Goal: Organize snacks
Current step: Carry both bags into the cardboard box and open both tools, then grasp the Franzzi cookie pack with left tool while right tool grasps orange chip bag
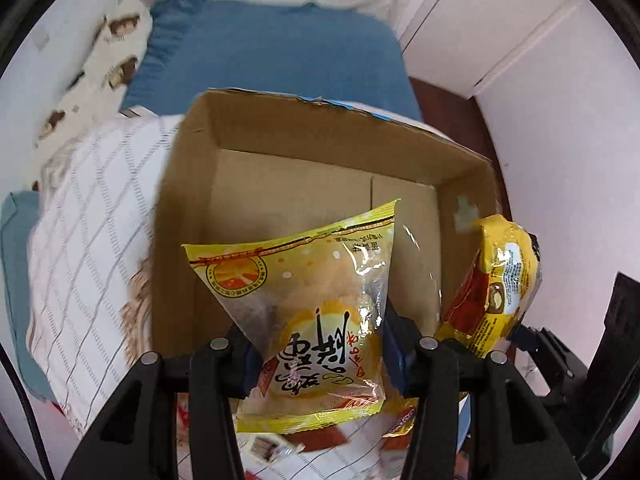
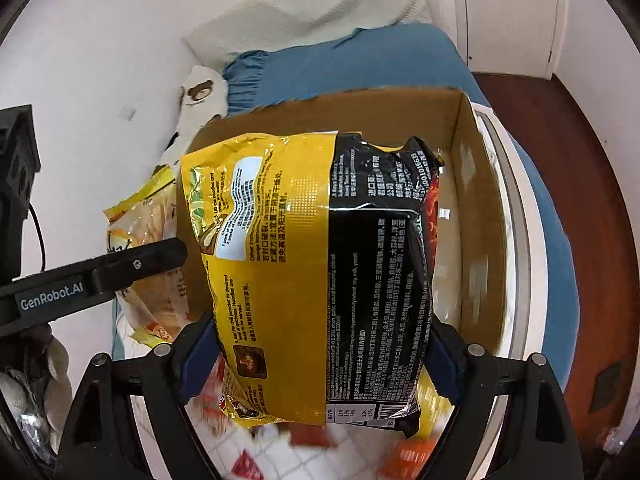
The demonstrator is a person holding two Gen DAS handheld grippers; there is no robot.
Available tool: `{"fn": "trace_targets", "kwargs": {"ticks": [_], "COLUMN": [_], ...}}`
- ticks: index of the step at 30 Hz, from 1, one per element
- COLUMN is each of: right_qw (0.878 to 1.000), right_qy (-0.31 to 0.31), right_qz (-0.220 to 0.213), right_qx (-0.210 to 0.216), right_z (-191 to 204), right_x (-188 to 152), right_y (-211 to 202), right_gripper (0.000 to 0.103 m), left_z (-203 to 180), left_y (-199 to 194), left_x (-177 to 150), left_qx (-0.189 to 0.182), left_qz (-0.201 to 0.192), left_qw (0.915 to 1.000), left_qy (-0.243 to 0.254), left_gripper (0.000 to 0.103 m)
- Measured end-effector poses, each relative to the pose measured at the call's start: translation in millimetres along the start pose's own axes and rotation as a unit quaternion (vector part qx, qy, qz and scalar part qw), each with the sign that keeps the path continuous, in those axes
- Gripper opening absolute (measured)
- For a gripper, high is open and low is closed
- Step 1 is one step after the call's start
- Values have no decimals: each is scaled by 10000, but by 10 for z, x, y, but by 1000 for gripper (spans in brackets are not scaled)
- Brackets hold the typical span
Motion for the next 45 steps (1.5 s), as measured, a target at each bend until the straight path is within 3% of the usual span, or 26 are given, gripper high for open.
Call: {"fn": "trace_targets", "kwargs": {"ticks": [7, 15, 18, 19, 20, 22, 29, 38, 45], "right_qw": [9969, 9919, 9887, 9872, 9866, 9876, 9894, 9941, 9952], "right_qy": [-106, -44, 59, 74, 74, -1, -39, -161, -213], "right_qz": [728, 1194, 1437, 1530, 1562, 1488, 1280, 563, 140], "right_qx": [-274, -438, -423, -450, -457, -504, -685, -915, -949], "right_z": [-322, -603, -624, -645, -669, -654, -791, -840, -580], "right_x": [529, 706, 628, 623, 621, 642, 618, 415, 242], "right_y": [640, 1092, 1237, 1301, 1349, 1368, 1078, 410, 103], "right_gripper": [89, 89, 90, 94, 99, 100, 100, 100, 100], "left_z": [-27, -102, -82, -68, -54, -48, 28, 76, 158], "left_y": [739, 1154, 1244, 1260, 1265, 1260, 1034, 484, 35], "left_x": [517, 583, 523, 515, 514, 498, 435, 192, -25], "left_qx": [-50, 319, 486, 574, 647, 640, 678, 909, 963], "left_qz": [741, 1053, 1132, 1079, 1041, 1007, 640, -287, -993], "left_qw": [9967, 9939, 9924, 9924, 9923, 9927, 9955, 9953, 9902], "left_qy": [-340, -39, 35, 106, 148, 168, 154, 192, 204], "left_gripper": [46, 47, 48, 55, 73, 92, 92, 92, 92]}}
Point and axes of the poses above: each gripper's, at about its wrist camera, not at the fingertips, and y roughly the way its jaws point, z to its left, x to its top, the point moved 10 cm from there along y, roughly the way its jaws point, and after that the axes turned 5 degrees about x, right-handed, at the moved point
